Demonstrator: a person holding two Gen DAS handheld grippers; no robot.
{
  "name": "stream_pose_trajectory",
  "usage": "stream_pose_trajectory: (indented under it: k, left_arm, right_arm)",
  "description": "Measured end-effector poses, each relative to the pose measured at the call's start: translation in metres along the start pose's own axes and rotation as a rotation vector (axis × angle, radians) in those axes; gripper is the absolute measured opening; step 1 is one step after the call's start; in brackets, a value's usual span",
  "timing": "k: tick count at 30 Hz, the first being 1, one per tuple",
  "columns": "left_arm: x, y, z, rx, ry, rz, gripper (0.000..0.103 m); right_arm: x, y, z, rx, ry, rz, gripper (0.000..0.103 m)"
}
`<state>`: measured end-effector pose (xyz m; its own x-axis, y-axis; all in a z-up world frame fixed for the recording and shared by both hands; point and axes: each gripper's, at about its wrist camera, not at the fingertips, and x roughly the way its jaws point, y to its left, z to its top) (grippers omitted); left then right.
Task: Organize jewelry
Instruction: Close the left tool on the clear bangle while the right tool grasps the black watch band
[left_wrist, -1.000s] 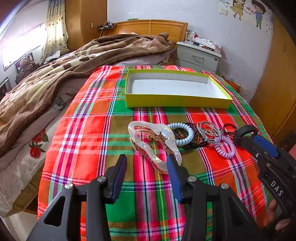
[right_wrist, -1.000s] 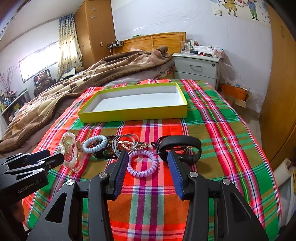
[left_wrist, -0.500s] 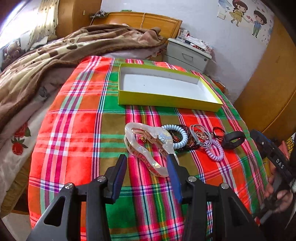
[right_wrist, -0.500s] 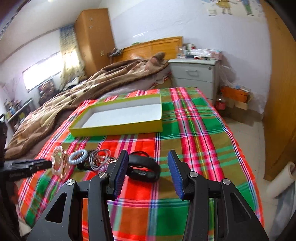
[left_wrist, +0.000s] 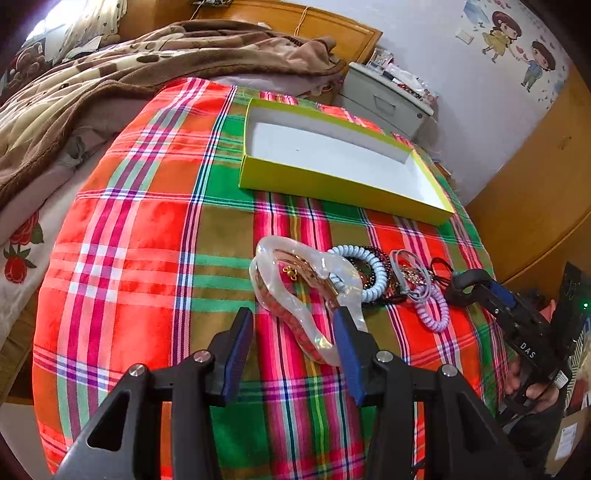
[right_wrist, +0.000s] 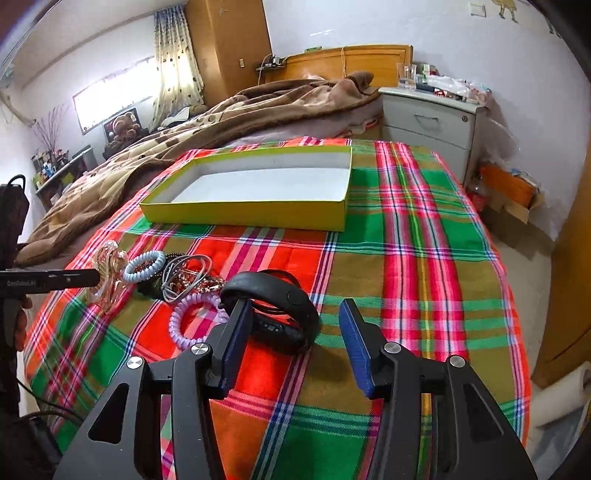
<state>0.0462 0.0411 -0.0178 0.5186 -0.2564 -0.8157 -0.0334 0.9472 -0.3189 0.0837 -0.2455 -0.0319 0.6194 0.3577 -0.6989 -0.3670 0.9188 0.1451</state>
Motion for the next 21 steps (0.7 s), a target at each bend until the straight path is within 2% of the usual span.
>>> stream_pose_trajectory:
  k: [2,7,8,10,12,17,19,21]
  left_arm:
    - [0.005,0.001,0.001,-0.02,0.013,0.014,0.047]
    - [0.013,-0.005,0.004,0.031,0.031,0.097,0.047]
    - [0.014,-0.006,0.004,0.042,0.031,0.124,0.047]
    - [0.013,-0.006,0.005,0.068,0.019,0.187,0.047]
    - [0.012,-0.003,0.006,0.086,0.007,0.246,0.048]
    - [0.011,0.006,0.01,0.089,0.008,0.238,0.047]
    - [0.013,0.006,0.009,0.105,0.009,0.228,0.041]
    - [0.015,0.004,0.008,0.112,0.009,0.218,0.03]
  right_arm:
    - [0.001,0.001,0.001,-0.008,-0.004,-0.002,0.05]
    - [0.002,0.0,0.001,0.004,0.005,0.006,0.049]
    - [0.002,0.001,0.001,0.002,0.003,0.006,0.047]
    - [0.001,0.0,0.002,0.007,-0.002,0.008,0.034]
    - [0.001,-0.001,0.002,0.021,-0.002,0.013,0.026]
    - [-0.003,-0.003,0.001,0.048,-0.015,0.016,0.017]
    - [-0.004,-0.004,0.002,0.068,-0.023,0.019,0.015]
    - [-0.007,-0.006,0.001,0.087,-0.035,0.015,0.014]
